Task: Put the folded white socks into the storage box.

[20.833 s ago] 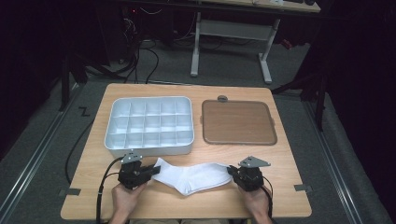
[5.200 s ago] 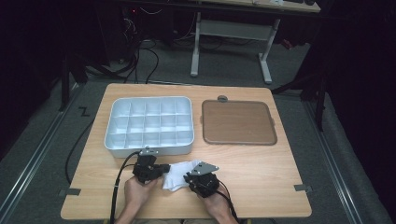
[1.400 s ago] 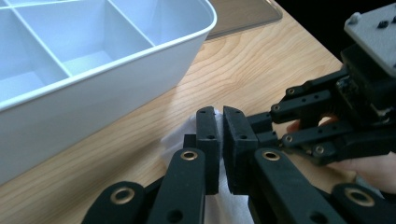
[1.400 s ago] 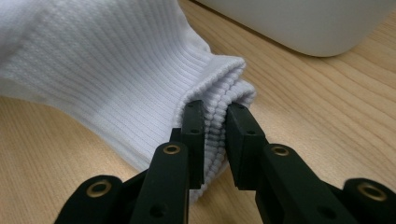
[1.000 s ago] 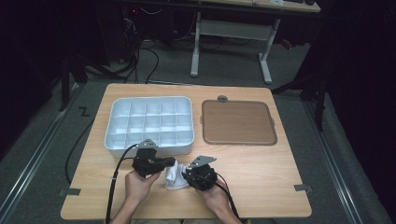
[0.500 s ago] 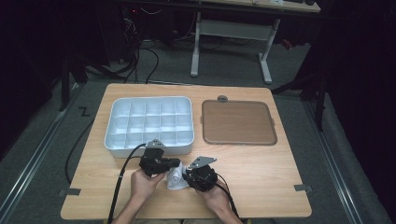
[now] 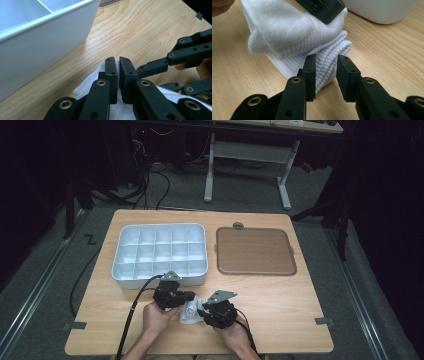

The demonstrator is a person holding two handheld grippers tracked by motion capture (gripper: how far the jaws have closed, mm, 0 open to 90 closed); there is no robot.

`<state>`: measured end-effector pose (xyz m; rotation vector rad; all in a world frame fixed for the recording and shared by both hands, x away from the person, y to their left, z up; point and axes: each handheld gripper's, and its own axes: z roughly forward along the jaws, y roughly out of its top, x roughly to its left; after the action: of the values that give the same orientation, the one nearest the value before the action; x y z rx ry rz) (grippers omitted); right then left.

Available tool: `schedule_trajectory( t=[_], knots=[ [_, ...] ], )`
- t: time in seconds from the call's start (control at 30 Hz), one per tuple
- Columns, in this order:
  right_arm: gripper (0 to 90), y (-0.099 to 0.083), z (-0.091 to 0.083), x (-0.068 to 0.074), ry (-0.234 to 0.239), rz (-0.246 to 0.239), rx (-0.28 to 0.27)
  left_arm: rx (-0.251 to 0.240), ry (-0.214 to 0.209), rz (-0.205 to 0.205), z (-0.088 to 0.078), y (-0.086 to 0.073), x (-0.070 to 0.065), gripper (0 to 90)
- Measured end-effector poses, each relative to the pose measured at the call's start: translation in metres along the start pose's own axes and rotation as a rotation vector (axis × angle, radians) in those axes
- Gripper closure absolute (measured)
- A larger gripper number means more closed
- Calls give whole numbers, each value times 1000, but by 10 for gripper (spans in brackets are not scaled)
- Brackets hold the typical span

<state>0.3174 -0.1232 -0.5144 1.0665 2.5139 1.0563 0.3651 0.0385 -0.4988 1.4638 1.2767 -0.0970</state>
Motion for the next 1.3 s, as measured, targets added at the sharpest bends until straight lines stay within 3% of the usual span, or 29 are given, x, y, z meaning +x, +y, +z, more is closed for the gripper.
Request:
schedule_trajectory(
  t=[0.33, 0.67, 0.93, 1.2, 1.3],
  knots=[
    [726, 2, 9, -2, 7, -19, 8, -14, 14, 1, 3, 3, 4, 861],
    [728, 10, 17, -4, -10, -38, 11, -57, 35, 5, 6, 9, 9, 860],
    [727, 10, 18, -6, -3, -40, 9, -52, 39, 31, 12, 1, 8, 860],
    [726, 7, 18, -8, 9, -33, -1, -75, 35, 2, 11, -5, 14, 860],
    [726, 7, 18, -8, 12, -31, 0, -77, 41, 26, 11, -7, 14, 861]
  ],
)
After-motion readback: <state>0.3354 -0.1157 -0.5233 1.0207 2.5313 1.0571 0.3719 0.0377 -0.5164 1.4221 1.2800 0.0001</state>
